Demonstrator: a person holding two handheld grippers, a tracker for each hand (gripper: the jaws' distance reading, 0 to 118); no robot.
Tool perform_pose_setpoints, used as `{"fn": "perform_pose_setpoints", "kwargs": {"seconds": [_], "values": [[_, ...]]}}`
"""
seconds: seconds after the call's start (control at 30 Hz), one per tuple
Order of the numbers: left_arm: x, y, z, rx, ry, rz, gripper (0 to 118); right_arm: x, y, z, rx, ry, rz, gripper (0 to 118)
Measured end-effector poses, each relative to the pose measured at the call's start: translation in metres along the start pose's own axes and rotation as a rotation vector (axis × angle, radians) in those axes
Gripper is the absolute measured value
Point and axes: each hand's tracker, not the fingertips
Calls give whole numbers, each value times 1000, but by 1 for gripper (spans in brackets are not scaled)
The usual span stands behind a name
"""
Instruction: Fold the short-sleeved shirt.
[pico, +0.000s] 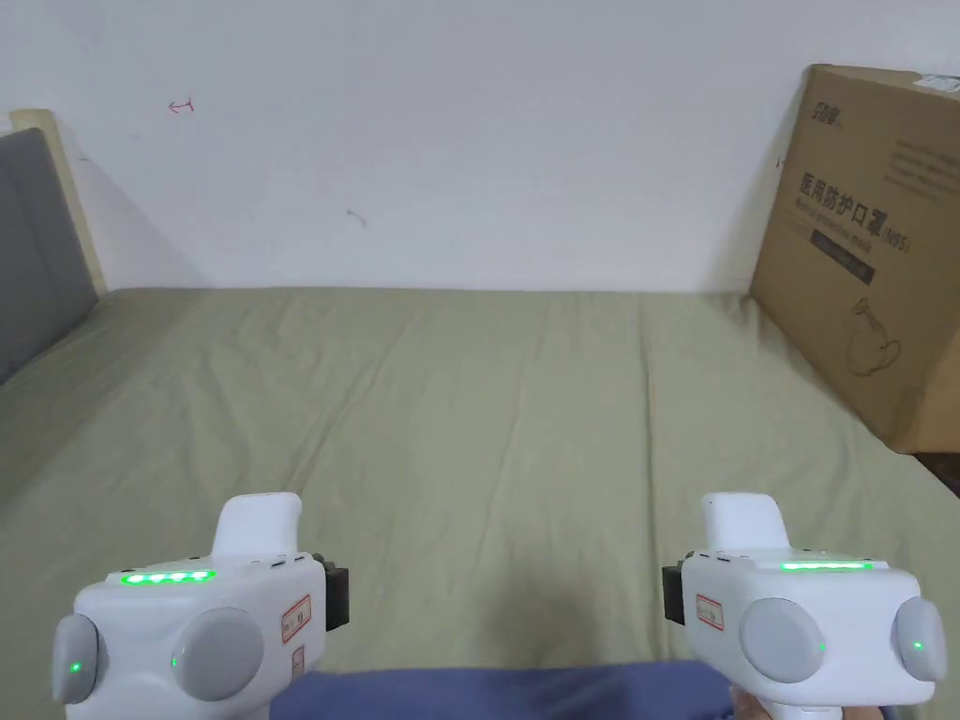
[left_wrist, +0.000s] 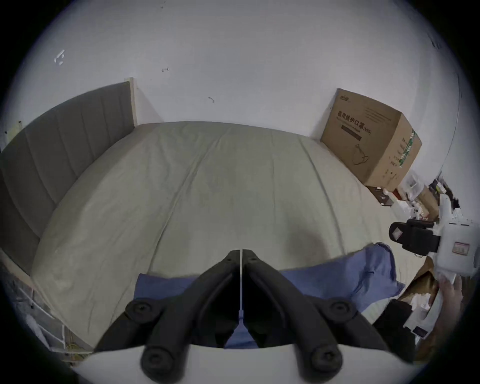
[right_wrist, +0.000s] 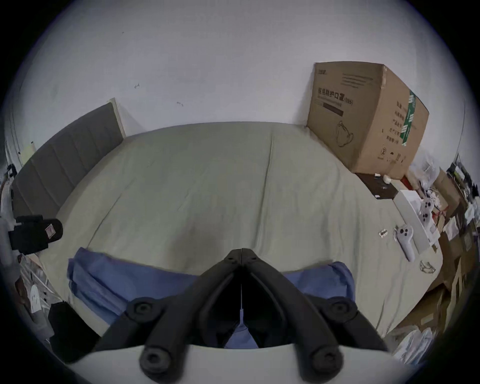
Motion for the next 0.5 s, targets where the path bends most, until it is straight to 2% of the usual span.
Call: {"fn": "perform_pose_setpoints", "kwargs": {"seconds": [0.07,0.13,0.27,0.33,0.4,0.43,0.5], "values": [[-28,8,3,-22,-106,89,1,1,4,5,-21,35,-4,0],[-76,11,-1,-89,-271,191,1,4,4,12,-19,76,4,0],[-171,-5,-10,-281,-629,470,2,6,4,21,-39,77,78,0],[-209,-19,-15,-317,-658,522,9,7,2,21,-57,80,88,0],[-231,-32,-15,-301,-562,482,44,6,0,18,-80,88,81,0],[-240,-38,-17,-304,-535,480,62,7,-2,17,-93,95,54,0],[-250,-55,-25,-305,-558,517,109,9,-3,13,-118,139,-30,0]]}}
